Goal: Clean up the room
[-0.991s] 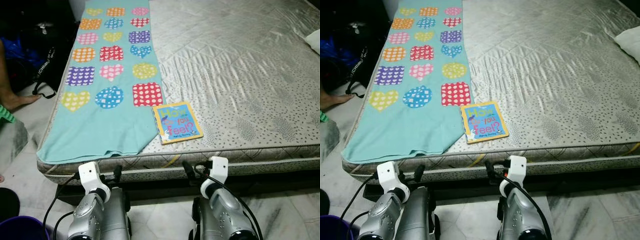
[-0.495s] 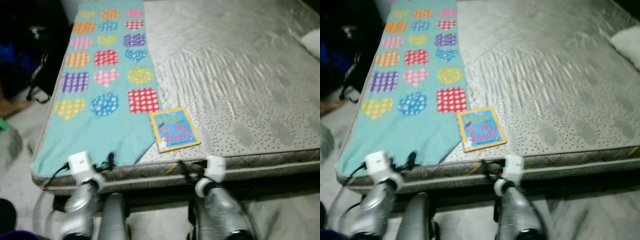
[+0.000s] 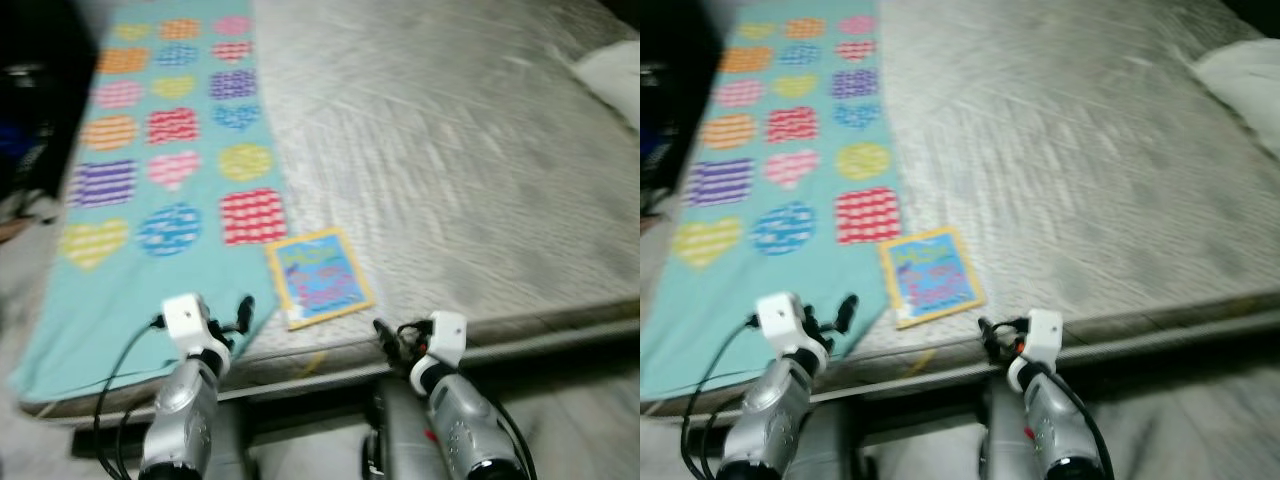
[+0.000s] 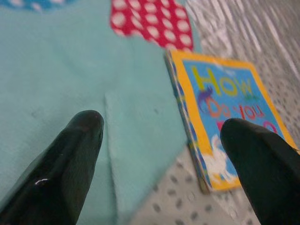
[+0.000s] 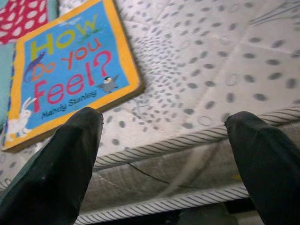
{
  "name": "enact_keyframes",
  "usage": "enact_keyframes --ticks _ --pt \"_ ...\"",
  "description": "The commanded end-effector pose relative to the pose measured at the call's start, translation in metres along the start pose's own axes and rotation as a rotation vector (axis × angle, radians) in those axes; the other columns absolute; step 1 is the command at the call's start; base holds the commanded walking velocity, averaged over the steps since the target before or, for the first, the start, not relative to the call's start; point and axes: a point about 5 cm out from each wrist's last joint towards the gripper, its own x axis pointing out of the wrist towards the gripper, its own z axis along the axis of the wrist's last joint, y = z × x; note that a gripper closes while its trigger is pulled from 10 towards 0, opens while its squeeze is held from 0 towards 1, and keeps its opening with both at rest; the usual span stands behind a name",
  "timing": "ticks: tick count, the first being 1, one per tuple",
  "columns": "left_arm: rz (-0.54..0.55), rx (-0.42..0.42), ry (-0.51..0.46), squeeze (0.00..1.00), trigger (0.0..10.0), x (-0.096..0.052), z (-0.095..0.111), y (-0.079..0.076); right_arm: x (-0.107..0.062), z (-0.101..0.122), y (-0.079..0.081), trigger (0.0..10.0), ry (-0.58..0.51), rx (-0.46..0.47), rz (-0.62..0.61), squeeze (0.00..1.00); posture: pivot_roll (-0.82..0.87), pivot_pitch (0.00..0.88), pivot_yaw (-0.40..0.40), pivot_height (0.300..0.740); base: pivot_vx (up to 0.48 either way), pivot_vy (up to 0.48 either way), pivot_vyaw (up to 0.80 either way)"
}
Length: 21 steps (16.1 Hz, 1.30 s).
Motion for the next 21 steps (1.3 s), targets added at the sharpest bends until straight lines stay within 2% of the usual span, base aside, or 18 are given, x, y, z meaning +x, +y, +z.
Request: enact_keyframes --ticks 1,3,10,16,21 --pt "0.045 0.017 0.030 0.00 10.0 -0.0068 -0.0059 0.0152 -0.0008 -0.0112 0.0089 10.0 0.039 0.021 0.016 0.00 -0.08 0.181 0.027 0.601 0.000 0.000 0.00" --pt "0.053 0.021 0.060 0.00 10.0 -0.0114 -0.0145 0.0152 -0.0012 -0.0114 0.0093 10.0 0.040 0.025 0.027 0.00 -0.08 0.183 0.027 0.601 0.000 0.000 0.00" --pt "0.055 0.025 0.070 0.00 10.0 -0.0121 -0.0142 0.0151 -0.0021 -0.0114 0.0140 10.0 0.067 0.021 0.087 0.00 -0.08 0.181 0.024 0.601 0.000 0.000 0.00" --pt "0.053 0.029 0.077 0.00 10.0 -0.0118 -0.0151 0.0146 -0.0045 -0.0175 0.0145 10.0 0.092 0.012 0.093 0.00 -0.08 0.172 0.024 0.601 0.000 0.000 0.80" --pt "0.057 0.033 0.083 0.00 10.0 -0.0129 -0.0158 0.0155 -0.0029 -0.0185 0.0140 10.0 0.115 0.031 0.066 0.00 -0.07 0.179 0.024 0.601 0.000 0.000 0.00"
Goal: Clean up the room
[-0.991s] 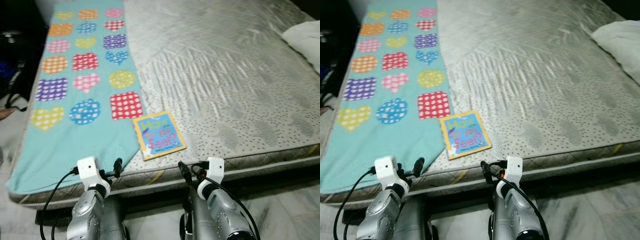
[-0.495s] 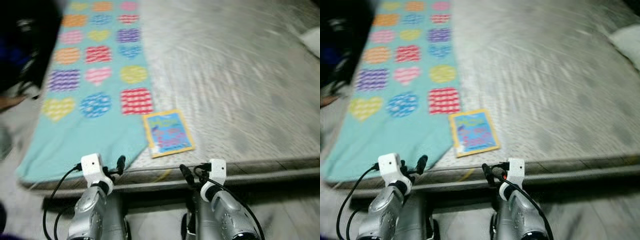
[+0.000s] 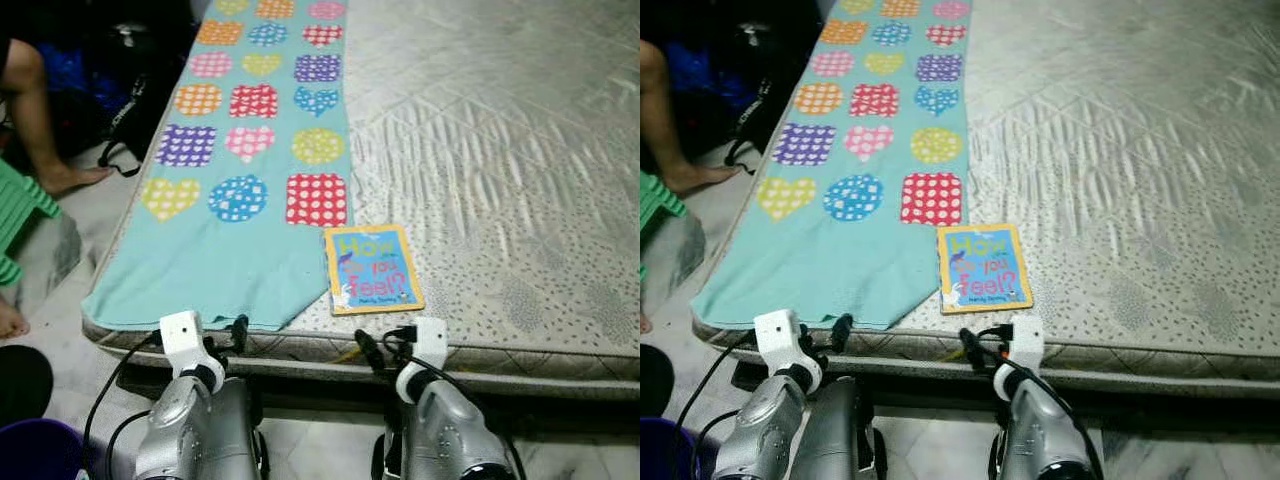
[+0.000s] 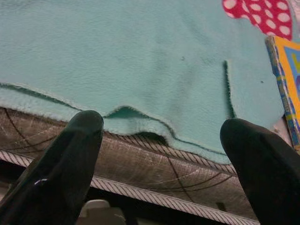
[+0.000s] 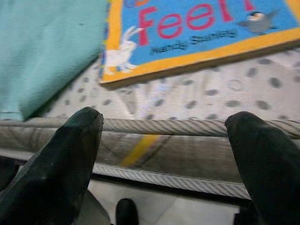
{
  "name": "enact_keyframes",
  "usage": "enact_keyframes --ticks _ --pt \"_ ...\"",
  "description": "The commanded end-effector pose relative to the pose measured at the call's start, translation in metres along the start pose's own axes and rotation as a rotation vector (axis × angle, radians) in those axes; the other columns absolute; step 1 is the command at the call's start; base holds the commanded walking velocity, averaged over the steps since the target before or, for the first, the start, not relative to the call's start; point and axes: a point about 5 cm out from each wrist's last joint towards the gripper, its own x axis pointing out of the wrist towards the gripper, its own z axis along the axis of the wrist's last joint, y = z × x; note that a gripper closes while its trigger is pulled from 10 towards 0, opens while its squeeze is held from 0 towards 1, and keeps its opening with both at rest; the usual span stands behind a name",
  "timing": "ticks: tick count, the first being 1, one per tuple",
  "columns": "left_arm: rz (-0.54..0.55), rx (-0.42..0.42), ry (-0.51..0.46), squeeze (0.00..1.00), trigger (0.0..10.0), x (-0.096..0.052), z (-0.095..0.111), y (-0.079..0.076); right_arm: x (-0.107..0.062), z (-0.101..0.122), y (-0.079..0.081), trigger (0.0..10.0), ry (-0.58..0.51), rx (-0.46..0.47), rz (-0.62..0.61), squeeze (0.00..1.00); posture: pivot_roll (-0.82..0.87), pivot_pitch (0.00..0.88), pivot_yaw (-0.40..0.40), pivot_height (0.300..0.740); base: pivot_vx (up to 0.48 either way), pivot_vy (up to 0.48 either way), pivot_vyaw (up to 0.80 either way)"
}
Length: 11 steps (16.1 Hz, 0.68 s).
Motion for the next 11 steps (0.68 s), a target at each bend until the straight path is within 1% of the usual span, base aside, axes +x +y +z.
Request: enact_keyframes --ticks 1,3,4,5,6,7,8,11 --pt "0.012 0.006 0.018 0.00 10.0 -0.003 -0.004 0.004 0.001 -0.004 0.004 10.0 0.023 0.018 -0.004 0.00 -0.07 0.180 0.025 0.601 0.000 0.000 0.00" --pt "0.012 0.007 0.015 0.00 10.0 -0.004 -0.003 0.004 0.008 -0.002 0.008 10.0 0.017 0.063 -0.034 0.00 -0.05 0.183 0.023 0.601 0.000 0.000 0.00" --pt "0.015 0.008 0.009 0.00 10.0 -0.005 0.000 0.004 0.014 0.001 0.017 10.0 0.002 0.149 -0.041 0.00 -0.02 0.188 0.027 0.601 0.000 0.000 0.00" --pt "0.019 0.010 0.006 0.00 10.0 -0.007 0.001 0.006 0.018 0.002 0.026 10.0 -0.002 0.210 -0.030 0.00 -0.01 0.193 0.030 0.601 0.000 0.000 0.00" --pt "0.022 0.012 0.005 0.00 10.0 -0.008 0.002 0.008 0.021 0.003 0.034 10.0 -0.010 0.239 -0.018 0.00 0.00 0.194 0.035 0.601 0.000 0.000 0.00" --pt "0.025 0.016 0.009 0.00 10.0 -0.009 0.002 0.009 0.025 0.006 0.044 10.0 -0.022 0.291 -0.005 0.00 0.00 0.195 0.040 0.601 0.000 0.000 0.00" --pt "0.026 0.022 0.013 0.00 10.0 -0.010 0.001 0.010 0.028 0.007 0.052 10.0 -0.029 0.316 0.006 0.00 0.01 0.195 0.042 0.601 0.000 0.000 0.00" --pt "0.021 0.023 0.008 0.00 10.0 -0.010 0.006 0.008 0.033 0.005 0.064 10.0 -0.039 0.354 -0.010 0.00 0.05 0.197 0.050 0.601 0.000 0.000 0.00"
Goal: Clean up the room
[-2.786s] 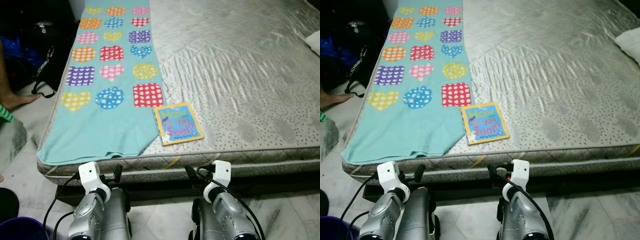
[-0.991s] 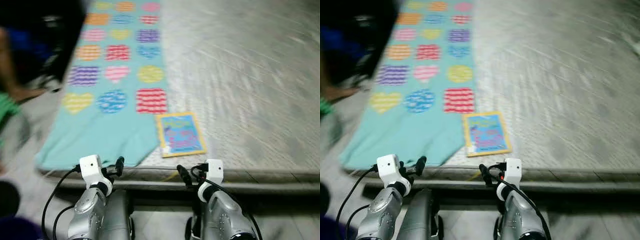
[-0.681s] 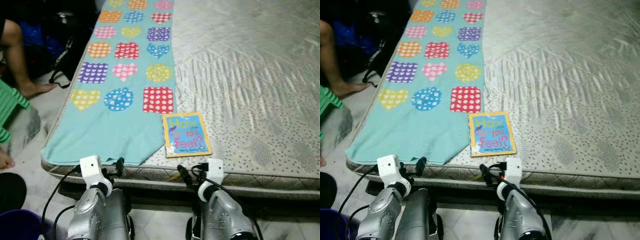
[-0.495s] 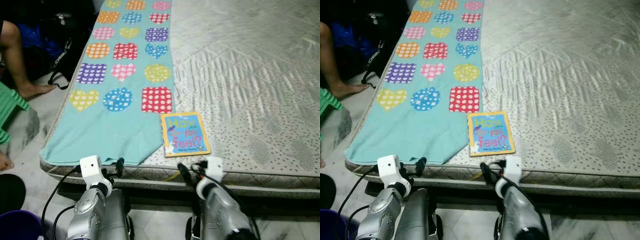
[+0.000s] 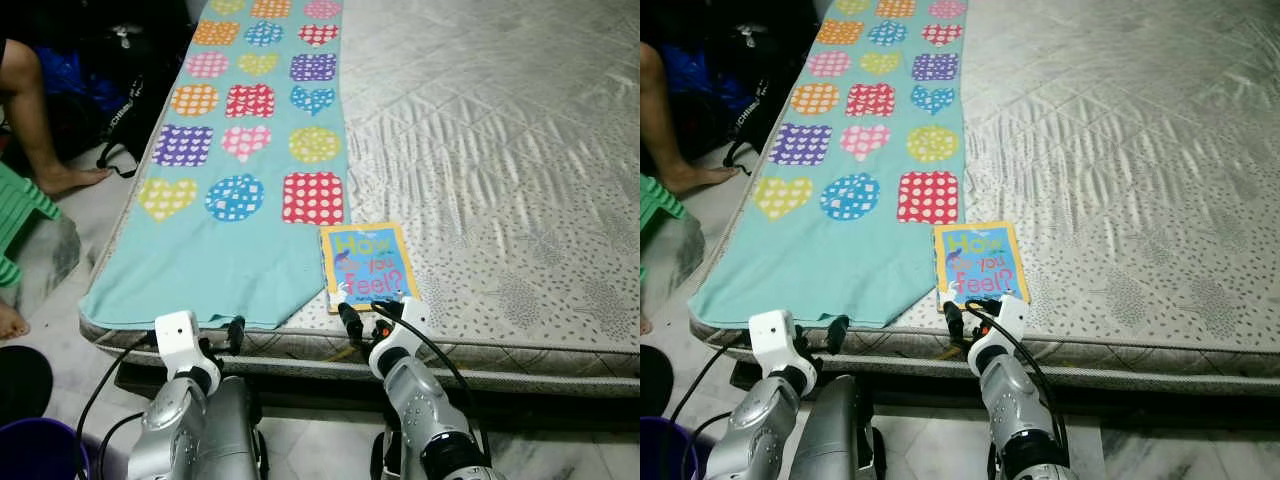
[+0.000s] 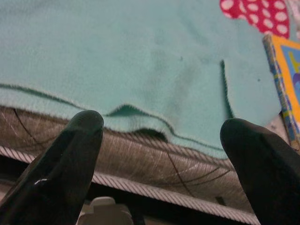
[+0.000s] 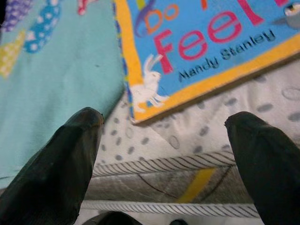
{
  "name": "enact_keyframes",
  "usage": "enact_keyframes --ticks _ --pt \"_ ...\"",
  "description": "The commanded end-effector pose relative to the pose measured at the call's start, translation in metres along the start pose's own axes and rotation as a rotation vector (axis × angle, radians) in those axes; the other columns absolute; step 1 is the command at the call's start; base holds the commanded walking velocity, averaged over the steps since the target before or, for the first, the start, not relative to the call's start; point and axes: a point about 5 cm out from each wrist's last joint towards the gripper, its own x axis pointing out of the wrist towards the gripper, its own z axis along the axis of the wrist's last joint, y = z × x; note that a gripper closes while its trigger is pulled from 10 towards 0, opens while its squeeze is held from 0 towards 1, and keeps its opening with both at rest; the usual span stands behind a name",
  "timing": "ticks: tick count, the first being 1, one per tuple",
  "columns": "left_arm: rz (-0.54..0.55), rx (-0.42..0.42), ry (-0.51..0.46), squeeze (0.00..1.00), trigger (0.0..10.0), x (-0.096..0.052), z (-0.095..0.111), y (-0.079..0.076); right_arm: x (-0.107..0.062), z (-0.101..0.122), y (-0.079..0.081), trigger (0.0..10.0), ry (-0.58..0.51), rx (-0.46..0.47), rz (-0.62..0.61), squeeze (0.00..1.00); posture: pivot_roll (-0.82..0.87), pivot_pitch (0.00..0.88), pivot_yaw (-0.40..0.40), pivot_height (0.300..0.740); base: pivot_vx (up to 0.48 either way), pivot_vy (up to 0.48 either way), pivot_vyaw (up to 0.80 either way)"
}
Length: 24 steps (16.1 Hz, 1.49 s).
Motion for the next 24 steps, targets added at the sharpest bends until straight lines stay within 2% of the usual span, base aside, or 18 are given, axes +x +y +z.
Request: enact_keyframes --ticks 1,5,7,11,12,13,14,15,16,18,20,24 --pt "0.021 0.005 0.012 0.00 10.0 -0.004 0.000 0.006 0.005 -0.012 0.027 10.0 0.010 0.078 0.033 0.00 0.05 0.197 0.050 0.601 0.000 0.000 0.00" --pt "0.026 0.006 0.013 0.00 10.0 -0.010 -0.001 0.009 0.007 -0.011 0.025 10.0 0.013 0.037 0.033 0.00 0.06 0.206 0.045 0.601 0.000 0.000 0.00" --pt "0.027 0.004 0.019 0.00 10.0 -0.011 -0.002 0.009 0.007 -0.011 0.024 10.0 0.009 0.048 0.027 0.00 0.07 0.210 0.048 0.601 0.000 0.000 0.00" --pt "0.015 0.002 0.020 0.00 10.0 -0.013 0.001 0.003 0.008 0.002 0.015 10.0 -0.070 0.104 -0.008 0.00 0.09 0.202 0.051 0.601 0.000 0.000 0.00" --pt "0.012 0.005 0.008 0.00 10.0 -0.014 0.006 0.001 0.011 0.006 0.017 10.0 -0.071 0.117 -0.012 0.00 0.14 0.206 0.052 0.601 0.000 0.000 0.00" --pt "0.009 0.011 -0.012 0.00 10.0 -0.019 0.014 0.001 0.019 0.014 0.026 10.0 -0.081 0.149 -0.004 0.00 0.14 0.206 0.052 0.601 0.000 0.000 0.00" --pt "0.009 0.012 -0.015 0.00 10.0 -0.020 0.015 0.002 0.020 0.015 0.029 10.0 -0.083 0.149 0.002 0.00 0.18 0.211 0.051 0.601 0.000 0.000 0.00" --pt "0.021 0.013 -0.029 0.00 10.0 -0.032 0.021 0.004 0.024 0.020 0.039 10.0 -0.086 0.160 0.012 0.00 0.24 0.215 0.049 0.601 0.000 0.000 0.00" --pt "0.023 0.007 -0.034 0.00 10.0 -0.040 0.024 0.004 0.025 0.020 0.041 10.0 -0.085 0.157 0.012 0.00 0.27 0.222 0.047 0.601 0.000 0.000 0.00" --pt "0.012 -0.012 -0.040 0.00 10.0 -0.059 0.028 -0.001 0.025 0.019 0.041 10.0 -0.082 0.159 0.005 0.00 0.31 0.240 0.046 0.601 0.000 0.000 0.00" --pt "0.020 -0.015 -0.017 0.00 10.0 -0.080 0.024 -0.004 0.023 0.016 0.032 10.0 -0.078 0.150 -0.037 0.00 0.34 0.261 0.049 0.601 0.000 0.000 0.00" --pt "0.025 -0.016 0.025 0.00 10.0 -0.089 0.018 -0.005 0.020 0.016 0.016 10.0 -0.086 0.110 -0.104 0.00 0.34 0.258 0.065 0.601 0.000 0.000 0.00"
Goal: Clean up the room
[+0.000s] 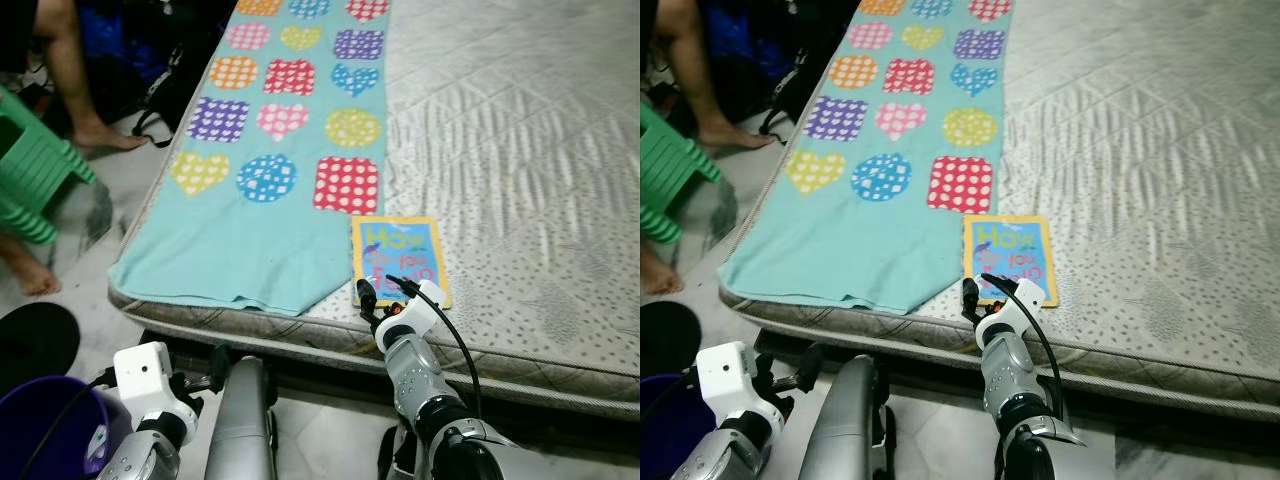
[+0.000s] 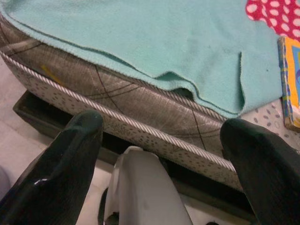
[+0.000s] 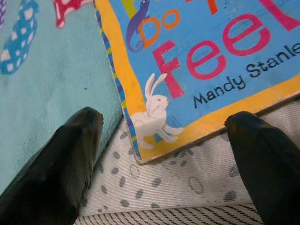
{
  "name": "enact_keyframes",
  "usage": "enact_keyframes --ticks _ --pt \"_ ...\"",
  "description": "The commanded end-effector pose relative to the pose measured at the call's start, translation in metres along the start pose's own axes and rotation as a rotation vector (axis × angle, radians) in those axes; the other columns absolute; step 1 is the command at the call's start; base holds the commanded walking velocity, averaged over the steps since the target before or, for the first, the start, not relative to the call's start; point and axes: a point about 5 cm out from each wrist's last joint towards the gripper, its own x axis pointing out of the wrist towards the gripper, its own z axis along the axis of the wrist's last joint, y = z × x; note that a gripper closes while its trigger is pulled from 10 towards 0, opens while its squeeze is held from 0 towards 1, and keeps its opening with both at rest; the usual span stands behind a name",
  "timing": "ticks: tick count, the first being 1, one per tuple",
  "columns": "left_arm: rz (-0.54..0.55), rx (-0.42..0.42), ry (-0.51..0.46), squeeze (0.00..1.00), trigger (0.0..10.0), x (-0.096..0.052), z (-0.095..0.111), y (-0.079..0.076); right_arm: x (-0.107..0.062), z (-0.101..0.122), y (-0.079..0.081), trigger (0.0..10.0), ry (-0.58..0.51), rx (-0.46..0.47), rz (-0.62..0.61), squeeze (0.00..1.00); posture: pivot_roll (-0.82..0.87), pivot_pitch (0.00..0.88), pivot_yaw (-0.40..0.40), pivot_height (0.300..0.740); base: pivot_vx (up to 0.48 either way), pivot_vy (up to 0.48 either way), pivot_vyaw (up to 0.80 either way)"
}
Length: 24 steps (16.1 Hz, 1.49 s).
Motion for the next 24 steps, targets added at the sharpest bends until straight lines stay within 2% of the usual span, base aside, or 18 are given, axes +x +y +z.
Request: enact_keyframes --ticks 1,4,7,10,11,13,15,19,23,24 --pt "0.016 0.008 0.025 0.00 10.0 -0.005 0.000 0.001 -0.002 -0.013 0.007 10.0 0.037 0.004 -0.010 0.00 0.35 0.258 0.075 0.601 0.000 0.000 0.00" --pt "0.006 0.013 0.040 0.00 10.0 -0.008 0.005 -0.002 -0.004 -0.012 -0.002 10.0 0.020 0.012 -0.075 0.00 0.35 0.262 0.088 0.601 0.000 0.000 0.00" --pt "0.011 0.014 0.056 0.00 10.0 -0.011 0.004 -0.001 -0.004 -0.014 -0.001 10.0 0.014 0.000 -0.088 0.00 0.36 0.266 0.094 0.601 0.000 0.000 0.00" --pt "0.008 0.002 0.082 0.00 10.0 -0.013 0.002 -0.004 -0.005 -0.021 0.003 10.0 0.035 0.051 -0.096 0.00 0.36 0.271 0.097 0.601 0.000 0.000 0.00" --pt "0.018 -0.023 0.090 0.00 10.0 -0.015 0.001 -0.003 -0.005 -0.024 0.011 10.0 0.048 0.140 -0.093 0.00 0.36 0.273 0.098 0.601 0.000 0.000 0.00" --pt "0.020 -0.032 0.093 0.00 10.0 -0.015 0.001 -0.003 -0.004 -0.026 0.015 10.0 0.054 0.164 -0.090 0.00 0.36 0.274 0.100 0.601 0.000 0.000 0.00" --pt "0.027 -0.066 0.105 0.00 10.0 -0.015 0.001 -0.003 -0.006 -0.032 0.020 10.0 0.071 0.244 -0.103 0.00 0.37 0.273 0.104 0.601 0.000 0.000 0.00" --pt "0.029 -0.081 0.112 0.00 10.0 -0.015 0.001 -0.004 -0.010 -0.046 0.026 10.0 0.110 0.369 -0.111 0.00 0.37 0.278 0.105 0.601 0.000 0.000 0.00" --pt "0.032 -0.092 0.124 0.00 10.0 -0.016 0.000 -0.004 -0.013 -0.057 0.045 10.0 0.149 0.445 -0.061 0.00 0.37 0.280 0.107 0.601 0.000 0.000 0.00" --pt "0.031 -0.094 0.127 0.00 10.0 -0.016 -0.001 -0.005 -0.013 -0.059 0.047 9.6 0.154 0.463 -0.060 0.00 0.37 0.279 0.107 0.601 0.000 0.000 0.00"
